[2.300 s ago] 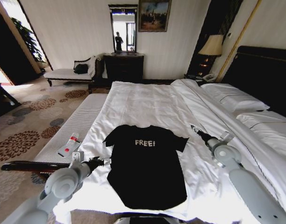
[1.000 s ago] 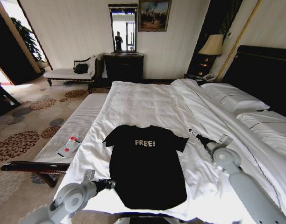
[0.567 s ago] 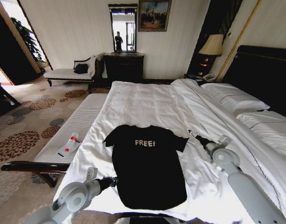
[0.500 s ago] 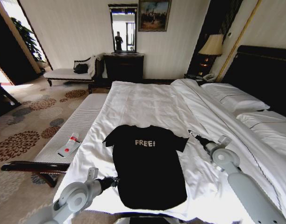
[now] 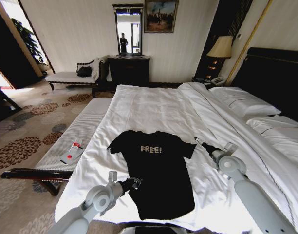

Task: Fold the clothes on the bed.

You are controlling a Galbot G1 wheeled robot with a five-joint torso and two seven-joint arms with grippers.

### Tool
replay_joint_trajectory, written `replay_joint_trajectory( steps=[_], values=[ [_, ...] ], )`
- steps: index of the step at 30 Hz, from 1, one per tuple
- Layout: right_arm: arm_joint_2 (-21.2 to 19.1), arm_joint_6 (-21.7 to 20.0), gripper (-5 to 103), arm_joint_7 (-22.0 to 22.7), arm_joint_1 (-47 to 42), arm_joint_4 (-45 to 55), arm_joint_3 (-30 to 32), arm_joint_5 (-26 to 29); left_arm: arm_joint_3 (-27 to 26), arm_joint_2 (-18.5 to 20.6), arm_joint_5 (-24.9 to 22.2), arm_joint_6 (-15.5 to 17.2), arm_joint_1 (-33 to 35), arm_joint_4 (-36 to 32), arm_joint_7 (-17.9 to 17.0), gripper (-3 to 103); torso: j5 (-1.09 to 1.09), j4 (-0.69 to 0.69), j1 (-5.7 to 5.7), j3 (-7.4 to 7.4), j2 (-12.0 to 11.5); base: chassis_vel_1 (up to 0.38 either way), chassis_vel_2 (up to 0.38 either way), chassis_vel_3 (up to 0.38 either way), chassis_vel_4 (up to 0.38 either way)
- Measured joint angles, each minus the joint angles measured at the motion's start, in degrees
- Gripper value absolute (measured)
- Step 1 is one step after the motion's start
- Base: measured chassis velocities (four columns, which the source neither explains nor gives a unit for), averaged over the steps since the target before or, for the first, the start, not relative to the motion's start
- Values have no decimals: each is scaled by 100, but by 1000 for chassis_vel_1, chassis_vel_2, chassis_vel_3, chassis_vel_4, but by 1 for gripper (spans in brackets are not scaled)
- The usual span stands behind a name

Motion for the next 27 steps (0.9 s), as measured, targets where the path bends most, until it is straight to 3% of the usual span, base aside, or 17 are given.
replay_joint_trajectory(
  steps=[6,12,14,17,19,20,23,26,27],
  values=[
    [-7,-15,100,40,-31,27,31,0,42,123,169,-66,64,-39,-32,1,-1,2,0,0,0,0,0,0,0],
    [47,-18,100,44,-16,31,26,-22,-575,697,-331,19,525,-764,-429,28,-1,3,0,0,0,0,0,0,0],
    [59,-19,100,44,-23,36,25,-30,-635,760,-392,22,552,-833,-457,28,-1,3,0,0,0,0,0,0,0],
    [104,-19,100,44,-29,42,25,-58,-889,1059,-685,58,728,-1145,-583,43,-1,1,0,0,0,0,0,0,0],
    [108,-19,100,44,-29,42,23,-60,-903,1083,-699,64,747,-1165,-590,43,-1,1,0,0,0,0,0,0,0],
    [117,-19,100,44,-23,45,18,-67,-951,1272,-711,129,896,-1282,-677,55,-3,1,0,0,0,0,0,0,0],
    [115,-19,100,43,-17,48,20,-68,-951,1509,-641,258,1053,-1378,-865,60,-2,2,0,0,0,0,0,0,0],
    [93,-19,100,30,-28,51,62,-68,-907,1881,-605,404,1213,-1490,-1131,77,-1,3,0,0,0,0,0,0,0],
    [89,-19,100,27,-33,52,71,-68,-874,1944,-605,425,1217,-1489,-1160,77,-1,1,0,0,0,0,0,0,0]
  ],
)
